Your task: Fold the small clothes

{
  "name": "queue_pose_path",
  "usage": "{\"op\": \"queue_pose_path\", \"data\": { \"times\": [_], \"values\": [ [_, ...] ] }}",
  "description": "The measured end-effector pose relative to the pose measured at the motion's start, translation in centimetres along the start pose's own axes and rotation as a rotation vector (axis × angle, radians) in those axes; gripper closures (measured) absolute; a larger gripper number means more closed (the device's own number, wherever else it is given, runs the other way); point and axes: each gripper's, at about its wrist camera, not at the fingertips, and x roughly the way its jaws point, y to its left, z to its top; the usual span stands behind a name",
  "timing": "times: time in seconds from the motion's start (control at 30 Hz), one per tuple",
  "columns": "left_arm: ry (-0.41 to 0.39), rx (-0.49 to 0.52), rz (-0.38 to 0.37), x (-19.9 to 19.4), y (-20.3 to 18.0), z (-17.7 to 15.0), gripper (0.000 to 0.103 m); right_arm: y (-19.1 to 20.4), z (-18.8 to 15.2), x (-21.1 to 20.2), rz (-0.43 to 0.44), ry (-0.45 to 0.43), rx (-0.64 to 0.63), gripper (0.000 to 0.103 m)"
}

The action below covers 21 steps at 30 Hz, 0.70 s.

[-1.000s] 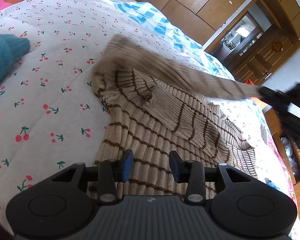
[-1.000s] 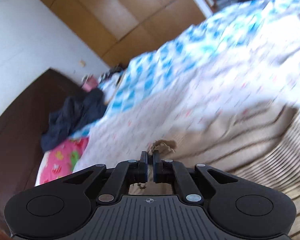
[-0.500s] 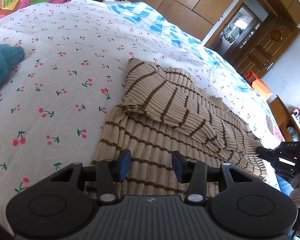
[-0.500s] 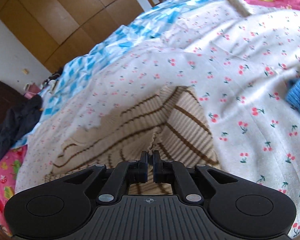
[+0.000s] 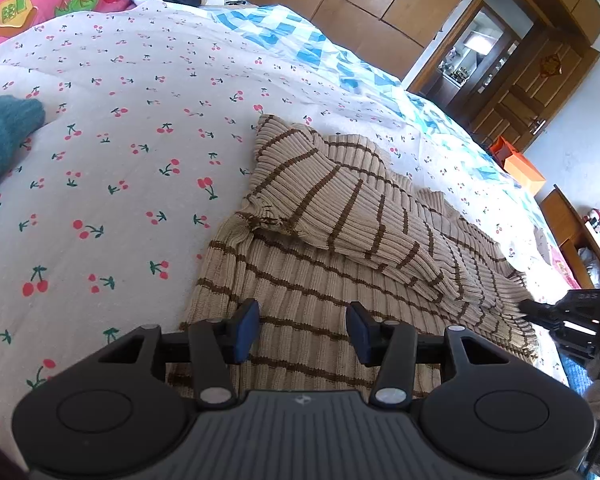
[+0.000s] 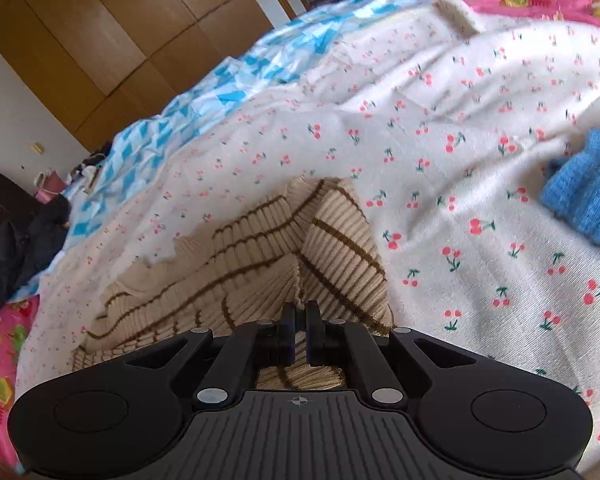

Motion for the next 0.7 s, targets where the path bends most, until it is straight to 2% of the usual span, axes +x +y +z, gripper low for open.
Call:
{"op": "queue_pose_path", "data": {
  "times": [0.13,0.27,0.43,0.57,0.7],
  "values": [
    [0.000,-0.003,-0.002,-0.1,0.0,0.0,0.051,-0.4,0.0,0.1,-0.029,0.005,-0.005,0.098],
    [-0.003,-0.007,-0.005,-0.3,0.1,0.0,0.051,-0.9,-0.7,1.8,-0.059,0.088,0.017,0.092],
    [-0.038,-0.003,0.005,-1.3,0.1,0.0,0.051,-1.1,-0.4,0.2,-0.055,0.066,0.003,0.091],
    [-0.101,-0.001,0.021,-2.7,0.1,0.4,0.051,-0.8,0.2,-1.9,-0.058,0.005,-0.056,0.091],
    [-0.146,0.049,0.052,-2.7,-0.9,2.0,0.050,1.1,0.2,-2.0,0.006,0.002,-0.136,0.091]
  ]
}}
